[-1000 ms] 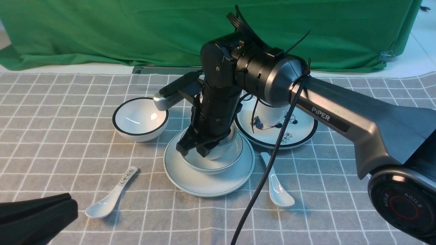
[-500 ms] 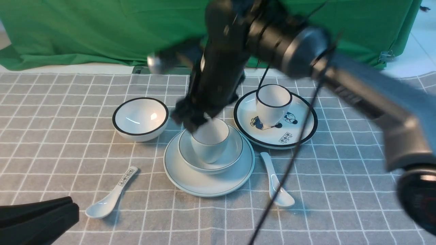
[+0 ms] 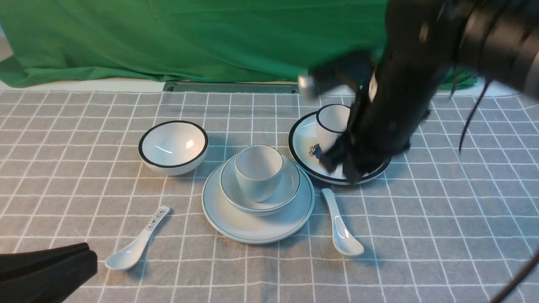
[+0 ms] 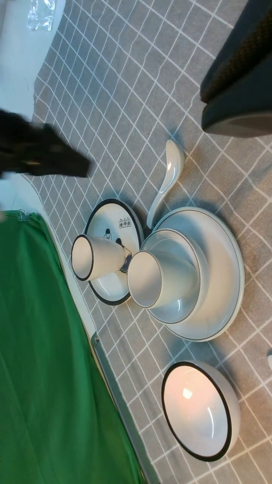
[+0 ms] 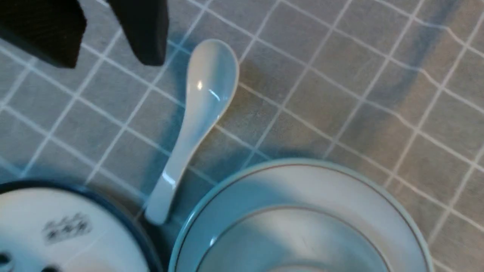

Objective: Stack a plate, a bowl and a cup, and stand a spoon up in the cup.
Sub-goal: Use the right arm to grab a blue soup spoon

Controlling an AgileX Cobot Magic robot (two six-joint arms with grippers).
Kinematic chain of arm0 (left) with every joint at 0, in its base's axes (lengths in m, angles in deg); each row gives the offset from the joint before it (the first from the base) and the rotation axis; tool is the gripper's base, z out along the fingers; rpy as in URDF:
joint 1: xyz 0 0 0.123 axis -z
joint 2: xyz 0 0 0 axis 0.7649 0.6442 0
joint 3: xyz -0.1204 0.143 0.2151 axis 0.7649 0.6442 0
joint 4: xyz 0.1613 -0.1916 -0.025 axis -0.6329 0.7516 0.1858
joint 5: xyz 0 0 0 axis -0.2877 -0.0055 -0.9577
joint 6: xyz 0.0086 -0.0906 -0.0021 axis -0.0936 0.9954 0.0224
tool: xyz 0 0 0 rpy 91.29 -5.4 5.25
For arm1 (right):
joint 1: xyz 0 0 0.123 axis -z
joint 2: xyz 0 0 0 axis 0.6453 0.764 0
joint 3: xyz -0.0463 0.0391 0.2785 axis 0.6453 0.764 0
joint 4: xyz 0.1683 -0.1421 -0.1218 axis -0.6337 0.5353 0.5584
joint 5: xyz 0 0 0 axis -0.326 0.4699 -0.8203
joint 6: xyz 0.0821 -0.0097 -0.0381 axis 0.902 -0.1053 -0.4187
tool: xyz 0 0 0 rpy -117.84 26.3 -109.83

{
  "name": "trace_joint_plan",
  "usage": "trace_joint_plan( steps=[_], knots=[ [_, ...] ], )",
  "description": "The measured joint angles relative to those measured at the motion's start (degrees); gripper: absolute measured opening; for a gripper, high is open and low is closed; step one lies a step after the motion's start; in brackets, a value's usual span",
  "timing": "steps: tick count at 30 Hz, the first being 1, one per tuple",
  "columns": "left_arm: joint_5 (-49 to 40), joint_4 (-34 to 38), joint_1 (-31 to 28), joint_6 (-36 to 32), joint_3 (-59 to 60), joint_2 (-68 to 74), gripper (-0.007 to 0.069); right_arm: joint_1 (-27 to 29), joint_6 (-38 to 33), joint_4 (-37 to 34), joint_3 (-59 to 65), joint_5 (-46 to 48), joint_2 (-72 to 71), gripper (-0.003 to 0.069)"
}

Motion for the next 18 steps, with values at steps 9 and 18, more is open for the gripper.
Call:
trace_joint_plan(
  steps=[9,18],
  knots=[
    [0.0,0.0,0.0,0.0,0.0,0.0,0.0010,4.0,1.0,-7.4,7.1,-19.5,7.9,0.0358],
    [0.0,0.0,0.0,-0.1,0.0,0.0,0.0010,5.5,1.1,-7.6,7.2,-22.5,12.2,0.0358]
  ],
)
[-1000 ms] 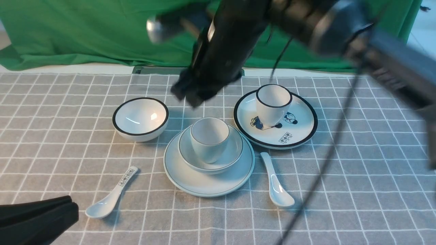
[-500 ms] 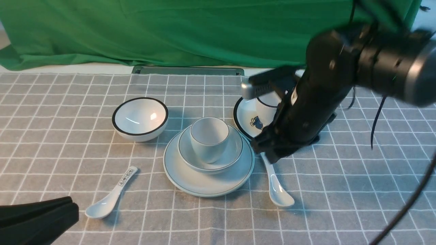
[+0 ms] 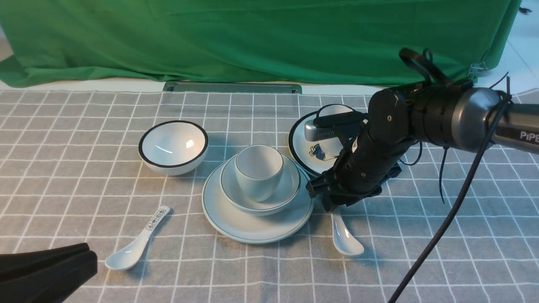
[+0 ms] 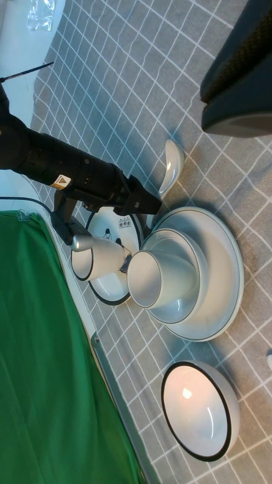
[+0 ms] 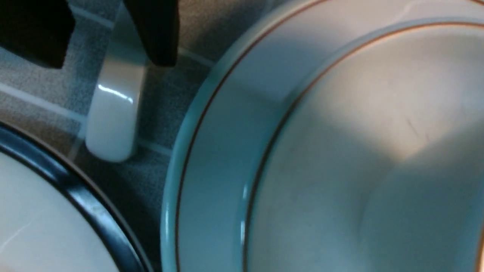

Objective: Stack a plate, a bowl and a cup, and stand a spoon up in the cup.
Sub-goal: Use the right arm to grab a blue soup spoon, then use the right arm to put the blue soup spoon into the blue teacup in the middle

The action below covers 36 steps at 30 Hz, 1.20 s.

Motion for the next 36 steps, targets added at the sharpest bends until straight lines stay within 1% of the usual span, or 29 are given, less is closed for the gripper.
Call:
trace_joint_plan(
  steps=[10,13,15,16,17,19,23,25,26,27,29,31,32,33,34,35,36],
  knots=[
    [0.0,0.0,0.0,0.1,0.0,0.0,0.0011,0.0,-1.1,0.2,-0.2,-1.0,2.2,0.0351],
    [0.0,0.0,0.0,0.1,0.0,0.0,0.0011,0.0,-1.7,0.4,-0.3,-0.8,2.3,0.0312],
    [0.0,0.0,0.0,0.1,0.0,0.0,0.0011,0.0,-2.1,0.6,-0.4,-0.7,2.4,0.0269],
    [0.0,0.0,0.0,0.1,0.0,0.0,0.0011,0.0,-2.3,0.9,-0.4,-0.5,2.4,0.0242],
    [0.0,0.1,0.0,0.1,0.0,0.0,0.0011,0.0,-3.1,1.3,-0.4,-0.2,2.4,0.0188],
    [0.0,0.1,0.0,0.1,0.0,0.0,0.0011,0.0,-3.8,1.3,-0.5,0.3,2.3,0.0167],
    [0.0,0.2,0.0,0.2,0.0,0.0,0.0011,-0.5,-5.5,0.7,-0.1,2.7,1.0,0.0169],
    [0.0,0.2,0.0,0.3,0.0,0.0,0.0011,-1.4,-6.5,0.4,0.5,5.6,-2.2,0.0169],
    [0.0,0.2,0.0,0.3,0.0,0.0,0.0011,-1.5,-6.5,0.4,0.6,5.7,-2.9,0.0169],
    [0.0,0.2,0.0,-0.1,0.0,0.0,0.0011,-2.1,-6.5,0.4,1.5,5.2,-6.7,0.0169],
    [0.0,0.2,0.0,-0.6,0.0,0.0,0.0011,-3.3,-6.6,0.4,3.9,1.1,-12.0,0.0169],
    [0.0,0.2,0.0,-1.1,0.0,0.0,0.0011,-5.0,-6.6,0.3,8.1,-8.2,-17.1,0.0169],
    [0.0,0.2,0.0,-1.1,0.0,0.0,0.0011,-5.2,-6.6,0.3,8.6,-9.5,-17.1,0.0169],
    [0.0,0.2,0.0,-1.2,0.0,0.0,0.0011,-7.4,-6.6,0.3,13.6,-21.5,-20.7,0.0169],
    [0.0,0.2,0.0,-1.2,0.0,0.0,0.0011,-8.3,-6.6,0.3,16.5,-28.9,-21.9,0.0169],
    [0.0,0.2,0.0,-1.2,0.0,0.0,0.0011,-10.2,-6.6,0.3,20.3,-41.3,-22.8,0.0169],
    [0.0,0.2,0.0,-1.2,0.0,0.0,0.0011,-10.5,-6.6,0.3,21.9,-43.5,-23.1,0.0169]
  ],
)
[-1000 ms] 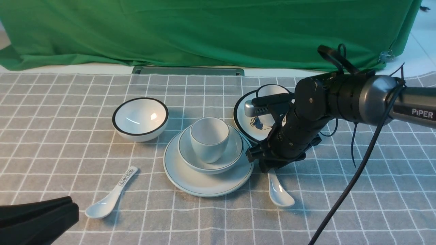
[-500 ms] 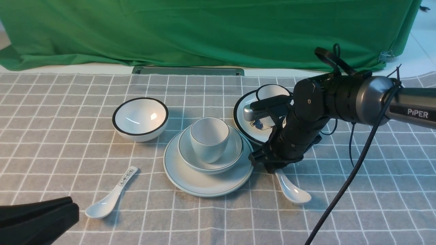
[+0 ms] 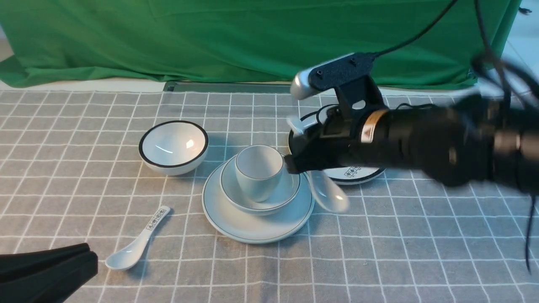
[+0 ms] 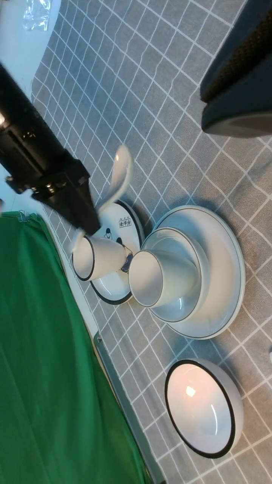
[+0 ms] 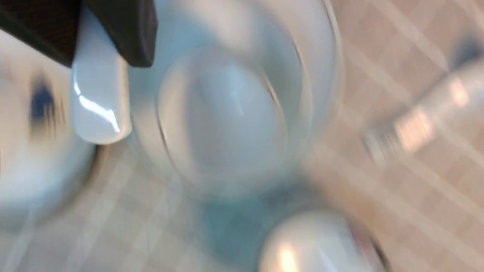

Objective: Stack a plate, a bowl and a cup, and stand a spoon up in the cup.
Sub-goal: Use the right arm to put the blue soup spoon into the blue teacup in the middle

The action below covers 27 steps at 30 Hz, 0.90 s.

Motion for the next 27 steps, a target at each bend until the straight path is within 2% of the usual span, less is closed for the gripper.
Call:
trace_joint_plan(
  steps=[1,2,4,8,15,27],
  knots=[
    [0.0,0.0,0.0,0.0,0.0,0.0,0.0011,-2.5,0.1,0.0,5.0,-14.6,-0.1,0.0169],
    [0.0,0.0,0.0,0.0,0.0,0.0,0.0011,-3.7,0.5,0.0,8.6,-25.4,0.5,0.0169],
    [0.0,0.0,0.0,0.0,0.0,0.0,0.0011,-5.1,2.2,0.0,11.7,-37.3,2.5,0.0169],
    [0.0,0.0,0.0,0.0,0.0,0.0,0.0012,-4.8,5.5,0.0,12.4,-50.7,8.3,0.0169],
    [0.0,-0.1,0.0,0.0,0.0,0.0,0.0012,-2.0,10.7,3.6,6.3,-53.3,14.5,0.0169],
    [0.0,-0.2,0.0,0.0,0.0,0.0,0.0012,-0.3,10.0,8.0,-6.3,-45.1,21.8,0.0169]
  ],
)
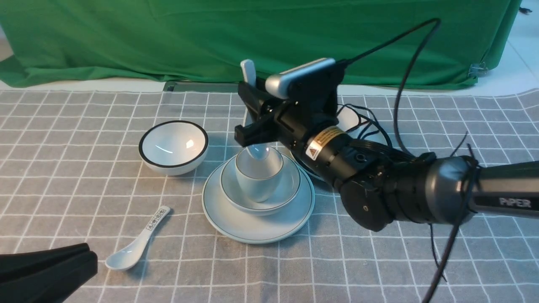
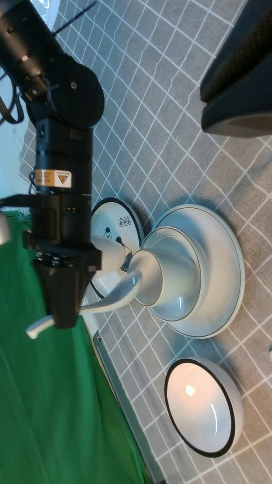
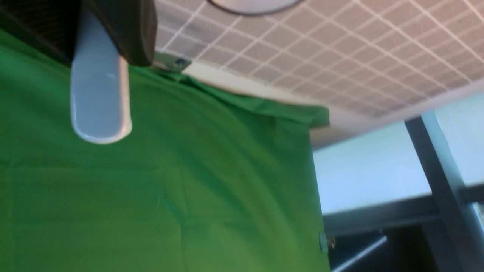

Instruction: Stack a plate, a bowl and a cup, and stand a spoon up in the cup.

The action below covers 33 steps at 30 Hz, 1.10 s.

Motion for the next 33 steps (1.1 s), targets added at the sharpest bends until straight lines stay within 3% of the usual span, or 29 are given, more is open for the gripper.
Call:
trace_joint_plan(
  steps=[16,23,29,33],
  knots=[
    [-1.8,0.0,0.0,0.0,0.0,0.0,0.0012,1.1,0.5,0.3,-0.5,2.4,4.9,0.0173],
    [-1.9,0.0,0.0,0.0,0.0,0.0,0.0012,1.1,0.5,0.3,-0.5,3.4,4.7,0.0276],
    [-1.9,0.0,0.0,0.0,0.0,0.0,0.0012,1.1,0.4,0.3,3.4,5.2,-1.6,0.0307],
    [0.7,-0.1,0.0,0.0,0.0,0.0,0.0012,1.1,0.4,0.4,8.0,14.4,-12.5,0.0288]
  ],
)
